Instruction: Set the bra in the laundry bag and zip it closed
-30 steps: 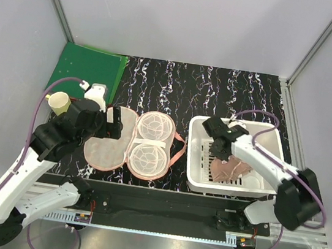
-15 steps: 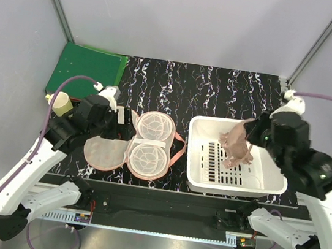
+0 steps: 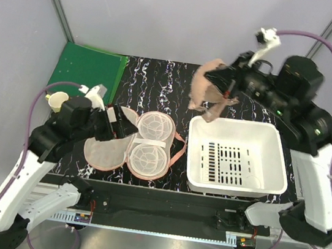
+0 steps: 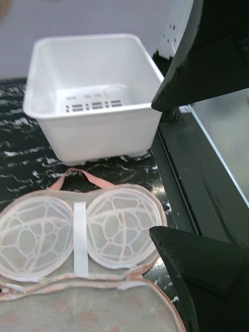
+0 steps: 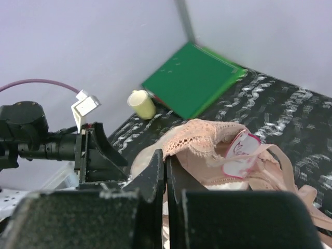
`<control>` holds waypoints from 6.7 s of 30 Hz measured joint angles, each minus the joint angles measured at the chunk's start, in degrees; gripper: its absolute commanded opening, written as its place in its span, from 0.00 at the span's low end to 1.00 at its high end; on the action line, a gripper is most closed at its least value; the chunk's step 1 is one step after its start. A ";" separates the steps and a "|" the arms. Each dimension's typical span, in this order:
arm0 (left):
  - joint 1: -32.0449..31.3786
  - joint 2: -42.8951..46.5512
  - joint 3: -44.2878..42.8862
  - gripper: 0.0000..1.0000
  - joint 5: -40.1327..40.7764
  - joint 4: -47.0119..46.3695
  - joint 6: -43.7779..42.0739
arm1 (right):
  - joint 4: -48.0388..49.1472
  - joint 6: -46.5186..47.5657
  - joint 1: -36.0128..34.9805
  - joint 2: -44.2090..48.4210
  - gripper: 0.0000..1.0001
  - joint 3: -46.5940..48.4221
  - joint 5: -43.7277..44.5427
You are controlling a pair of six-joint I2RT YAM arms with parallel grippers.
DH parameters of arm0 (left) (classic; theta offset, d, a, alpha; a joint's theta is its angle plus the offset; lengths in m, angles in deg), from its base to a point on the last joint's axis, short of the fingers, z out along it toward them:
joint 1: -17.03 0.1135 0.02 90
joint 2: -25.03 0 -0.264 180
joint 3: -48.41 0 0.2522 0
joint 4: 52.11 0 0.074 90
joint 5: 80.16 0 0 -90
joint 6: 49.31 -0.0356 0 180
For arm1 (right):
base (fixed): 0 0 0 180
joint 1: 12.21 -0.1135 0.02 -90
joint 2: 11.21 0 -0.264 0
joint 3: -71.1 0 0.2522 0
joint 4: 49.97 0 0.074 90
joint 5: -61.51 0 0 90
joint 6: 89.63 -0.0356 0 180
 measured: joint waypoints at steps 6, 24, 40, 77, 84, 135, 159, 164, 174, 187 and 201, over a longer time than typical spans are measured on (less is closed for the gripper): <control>0.85 7.52 -0.04 0.99 0.61 1.97 5.09 | 10.47 -4.07 -0.04 -7.89 0.00 -6.40 -5.20; 0.92 12.66 0.39 0.99 9.81 17.22 10.23 | 30.97 -20.09 -4.52 -25.92 0.06 -27.10 -21.24; 6.19 -4.76 6.58 0.99 7.67 10.25 7.30 | 12.11 -13.35 -5.55 -25.11 0.92 -31.28 -25.83; 25.44 -43.41 8.02 0.00 -20.41 -18.36 -10.03 | 6.80 -12.72 -4.44 -41.07 0.64 -26.25 -16.06; 26.97 -36.70 14.82 0.00 -27.08 -28.68 -0.22 | 7.98 -14.62 -4.44 -41.18 0.77 -26.18 -16.00; 19.19 -35.50 9.46 0.74 -13.81 -22.62 4.48 | 7.63 -15.47 -3.13 -36.81 0.77 -26.60 -6.08; 19.19 -30.42 22.27 0.00 -14.05 -18.40 -6.60 | 3.45 -10.84 -3.08 -22.01 0.78 -29.75 -10.36; 19.04 -26.40 29.16 0.00 -17.46 -22.75 -0.07 | 3.28 -10.82 -3.08 -21.51 0.77 -29.81 -10.36; 15.80 -25.16 34.56 0.29 -19.85 -29.55 9.75 | 3.21 -10.64 -3.08 -21.00 0.78 -30.62 -10.38; 18.86 -9.38 26.67 0.81 -7.58 -10.51 3.93 | 2.49 -10.64 -3.08 -18.12 0.78 -30.88 -10.38; 39.91 -14.78 22.16 0.72 20.61 1.95 6.60 | 1.11 -10.62 -3.08 -16.68 0.78 -31.01 -11.37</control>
